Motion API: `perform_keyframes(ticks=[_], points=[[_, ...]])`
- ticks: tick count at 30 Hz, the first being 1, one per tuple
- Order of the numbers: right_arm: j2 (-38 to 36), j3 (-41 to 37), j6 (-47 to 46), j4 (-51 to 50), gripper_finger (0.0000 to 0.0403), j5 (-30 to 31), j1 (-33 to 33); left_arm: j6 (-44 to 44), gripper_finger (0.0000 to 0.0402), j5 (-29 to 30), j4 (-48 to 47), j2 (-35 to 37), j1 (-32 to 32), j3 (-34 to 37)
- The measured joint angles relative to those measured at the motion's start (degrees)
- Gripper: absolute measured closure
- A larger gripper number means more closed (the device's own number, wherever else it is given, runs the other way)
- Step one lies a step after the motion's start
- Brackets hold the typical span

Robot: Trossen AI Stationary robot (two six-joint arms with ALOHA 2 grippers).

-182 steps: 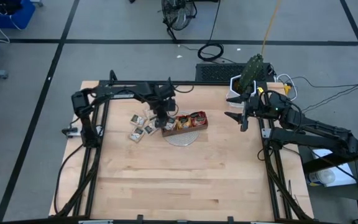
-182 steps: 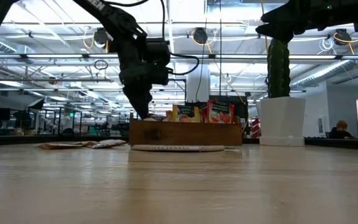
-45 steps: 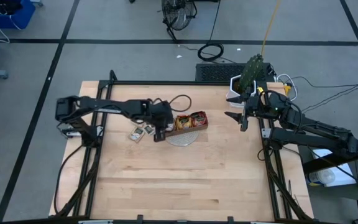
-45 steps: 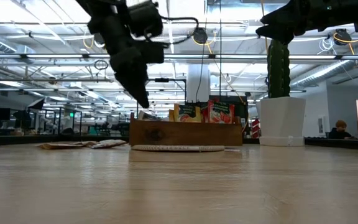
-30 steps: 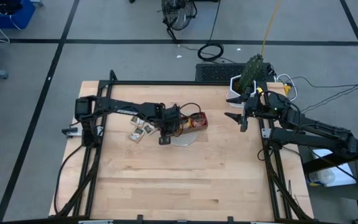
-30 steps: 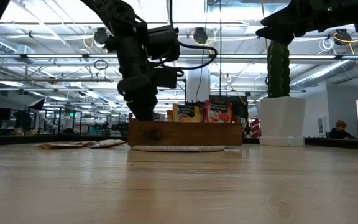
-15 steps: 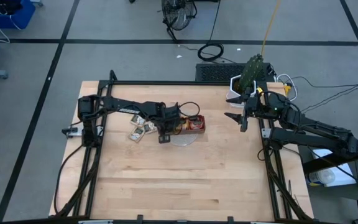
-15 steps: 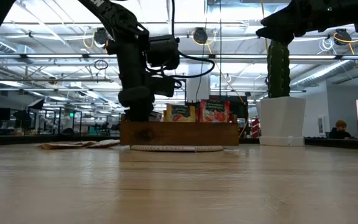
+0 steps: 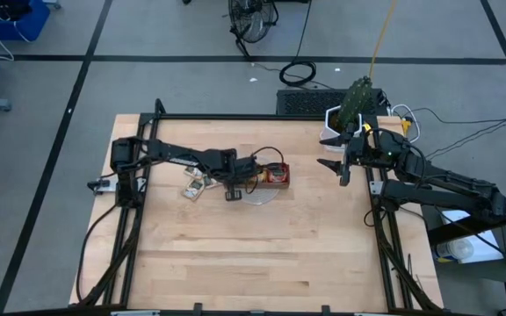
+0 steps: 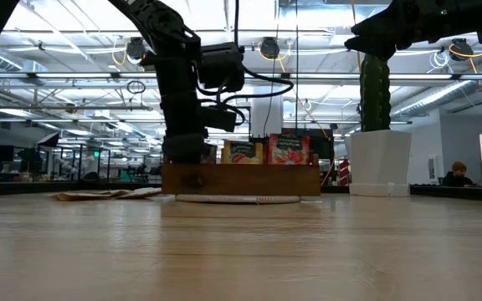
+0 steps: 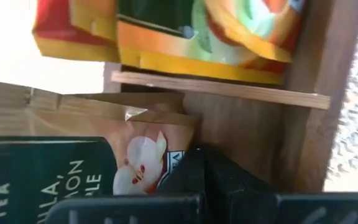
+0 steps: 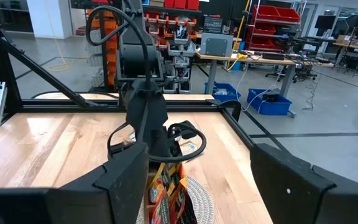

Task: Pick & Place Tea
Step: Put the tan gold tea bag into the left section of the wood organizer

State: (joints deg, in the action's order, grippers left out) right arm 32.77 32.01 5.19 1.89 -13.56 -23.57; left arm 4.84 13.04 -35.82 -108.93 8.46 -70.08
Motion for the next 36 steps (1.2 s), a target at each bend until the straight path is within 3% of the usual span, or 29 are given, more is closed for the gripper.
perform_keyframes(ticks=[9, 22, 32, 36], points=[[0.0, 0.0, -0.2, 0.0, 0.0142, 0.0, 0.0, -2.4, 0.0399, 4.0, 1.0, 0.0, 0.0, 0.0], [0.0, 0.0, -0.1, 0.0, 0.0142, 0.0, 0.0, -2.4, 0.0359, -2.6, -1.8, 2.2, -0.7, 0.0], [0.0, 0.0, -0.2, 0.4, 0.0142, 0.2, 0.0, -2.1, 0.0294, -1.9, -0.8, 8.7, -1.6, 0.0], [0.0, 0.0, -0.1, 0.4, 0.0142, 0.2, 0.0, -3.5, 0.0269, 3.9, -5.8, 14.0, -1.3, 0.1]])
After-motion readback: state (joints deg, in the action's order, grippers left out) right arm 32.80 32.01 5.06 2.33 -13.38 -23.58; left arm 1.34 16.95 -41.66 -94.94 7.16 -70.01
